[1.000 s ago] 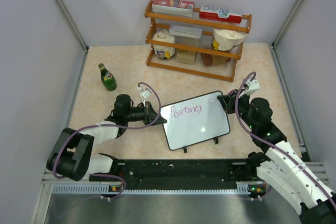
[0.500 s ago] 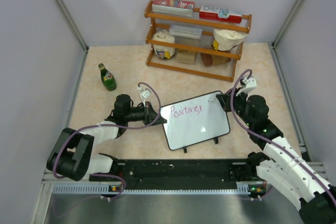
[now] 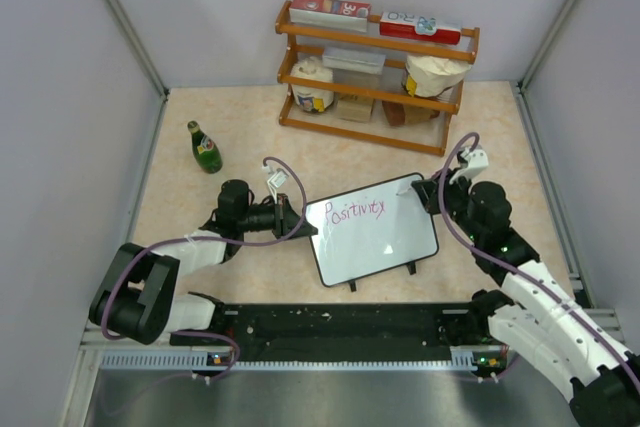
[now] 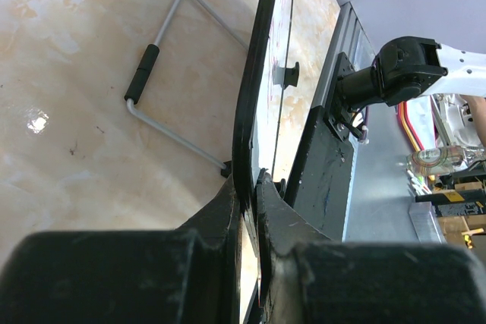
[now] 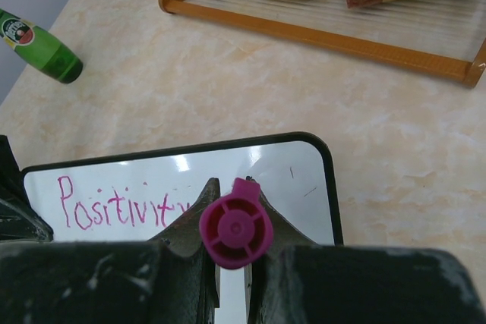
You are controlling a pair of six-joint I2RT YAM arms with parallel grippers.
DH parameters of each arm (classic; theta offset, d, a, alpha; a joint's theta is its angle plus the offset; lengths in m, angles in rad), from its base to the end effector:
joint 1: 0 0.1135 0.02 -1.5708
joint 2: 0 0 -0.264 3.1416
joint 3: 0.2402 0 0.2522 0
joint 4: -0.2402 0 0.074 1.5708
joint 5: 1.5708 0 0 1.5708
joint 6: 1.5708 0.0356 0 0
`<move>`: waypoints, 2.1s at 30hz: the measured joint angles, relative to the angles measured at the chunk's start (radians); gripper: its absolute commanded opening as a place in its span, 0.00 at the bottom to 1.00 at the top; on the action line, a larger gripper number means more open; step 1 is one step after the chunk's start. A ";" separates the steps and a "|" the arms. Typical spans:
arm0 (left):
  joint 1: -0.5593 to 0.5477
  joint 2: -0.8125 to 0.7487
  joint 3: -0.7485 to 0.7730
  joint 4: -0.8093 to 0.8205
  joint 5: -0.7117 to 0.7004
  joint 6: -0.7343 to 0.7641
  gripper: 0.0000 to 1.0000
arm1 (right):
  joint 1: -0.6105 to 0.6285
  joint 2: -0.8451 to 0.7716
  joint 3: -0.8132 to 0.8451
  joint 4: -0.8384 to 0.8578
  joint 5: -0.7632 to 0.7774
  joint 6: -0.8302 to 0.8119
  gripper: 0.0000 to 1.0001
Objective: Write a sentence on the whiteboard
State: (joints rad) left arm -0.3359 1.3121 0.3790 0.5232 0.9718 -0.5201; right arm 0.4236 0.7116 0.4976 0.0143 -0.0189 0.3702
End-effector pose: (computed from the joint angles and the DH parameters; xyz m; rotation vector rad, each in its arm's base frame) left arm 0.2101 -0.1045 0.1701 0.5017 2.0383 -1.4930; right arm 0.1634 0.0744 0.2708 -0.0622 1.8075 0.5875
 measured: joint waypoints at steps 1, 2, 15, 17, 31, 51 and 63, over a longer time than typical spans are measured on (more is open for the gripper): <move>0.000 0.000 0.000 0.000 0.000 0.000 0.00 | 0.000 -0.003 -0.001 -0.003 0.000 0.000 0.00; 0.000 0.000 0.000 0.000 0.000 0.000 0.00 | 0.000 -0.006 -0.003 -0.005 0.000 0.000 0.00; 0.000 0.000 0.000 0.000 0.000 0.000 0.00 | 0.000 -0.084 -0.059 -0.042 -0.001 0.019 0.00; 0.000 0.000 0.000 0.000 0.000 0.000 0.00 | 0.000 -0.087 -0.059 -0.046 -0.001 0.023 0.00; 0.000 0.000 0.000 0.000 0.000 0.000 0.00 | 0.000 -0.060 0.009 -0.002 -0.008 0.050 0.00; 0.000 0.000 0.000 0.000 0.000 0.000 0.00 | 0.000 0.005 0.006 0.029 0.049 0.049 0.00; 0.000 0.000 0.000 0.000 0.000 0.000 0.00 | 0.000 0.011 0.006 0.031 0.039 0.051 0.00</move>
State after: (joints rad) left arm -0.3359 1.3121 0.3794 0.5228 0.9718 -0.5201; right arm 0.4236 0.7223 0.5037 0.0452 0.0200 0.4210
